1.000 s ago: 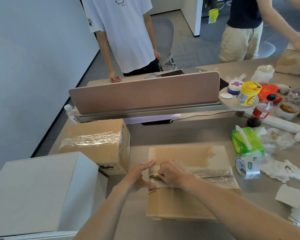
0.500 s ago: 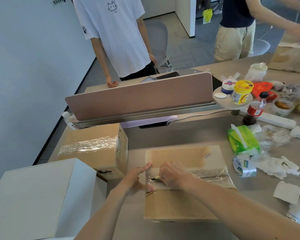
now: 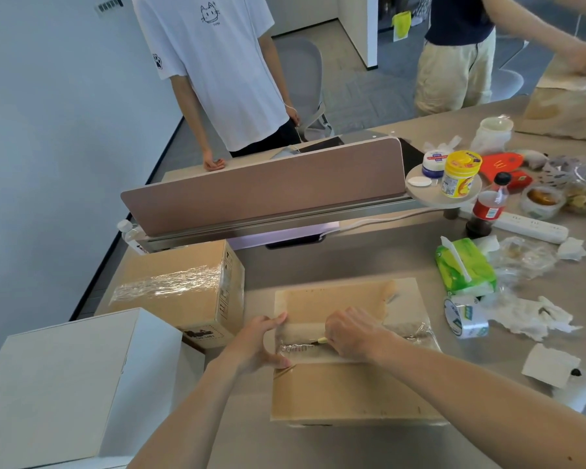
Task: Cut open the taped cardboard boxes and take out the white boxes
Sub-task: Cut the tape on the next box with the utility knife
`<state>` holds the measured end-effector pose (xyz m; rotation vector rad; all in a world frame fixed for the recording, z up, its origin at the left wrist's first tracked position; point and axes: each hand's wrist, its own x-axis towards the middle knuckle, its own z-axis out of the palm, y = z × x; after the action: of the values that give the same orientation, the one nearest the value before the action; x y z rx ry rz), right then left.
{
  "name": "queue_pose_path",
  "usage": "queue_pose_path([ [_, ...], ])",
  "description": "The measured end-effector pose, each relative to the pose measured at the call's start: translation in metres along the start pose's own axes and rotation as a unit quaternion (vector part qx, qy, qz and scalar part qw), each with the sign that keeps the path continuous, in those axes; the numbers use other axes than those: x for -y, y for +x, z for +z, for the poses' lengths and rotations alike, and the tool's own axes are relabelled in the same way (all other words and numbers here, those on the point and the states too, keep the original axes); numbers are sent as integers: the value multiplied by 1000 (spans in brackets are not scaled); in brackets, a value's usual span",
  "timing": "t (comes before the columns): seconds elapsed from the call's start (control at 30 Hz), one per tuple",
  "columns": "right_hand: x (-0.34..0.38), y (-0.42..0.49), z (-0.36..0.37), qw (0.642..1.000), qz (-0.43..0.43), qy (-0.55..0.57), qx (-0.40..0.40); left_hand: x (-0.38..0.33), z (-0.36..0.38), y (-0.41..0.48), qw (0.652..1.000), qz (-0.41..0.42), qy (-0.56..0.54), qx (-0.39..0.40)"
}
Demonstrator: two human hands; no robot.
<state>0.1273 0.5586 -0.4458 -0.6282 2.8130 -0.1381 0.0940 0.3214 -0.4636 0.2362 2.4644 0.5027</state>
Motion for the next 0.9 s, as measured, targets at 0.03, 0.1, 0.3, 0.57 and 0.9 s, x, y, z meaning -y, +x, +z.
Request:
queue_pose_path([
  [0.03, -2, -2, 0, 1000, 1, -1, 1, -1, 0, 0, 1000, 0, 8, -4],
  [0.1, -6, -5, 1, 1000, 4, -3, -2, -5, -1, 0, 1000, 2, 26, -14],
  [0.3, -11, -9, 4, 1000, 17, 0, -7, -42, -4, 3, 988, 35, 146, -46],
  [0.57, -31, -26, 4, 1000, 26, -17, -2, -75, 27, 12, 992, 51, 113, -29],
  [0.9, -48, -47, 1, 999, 43, -15, -2, -101, 35, 18, 992, 22, 121, -11],
])
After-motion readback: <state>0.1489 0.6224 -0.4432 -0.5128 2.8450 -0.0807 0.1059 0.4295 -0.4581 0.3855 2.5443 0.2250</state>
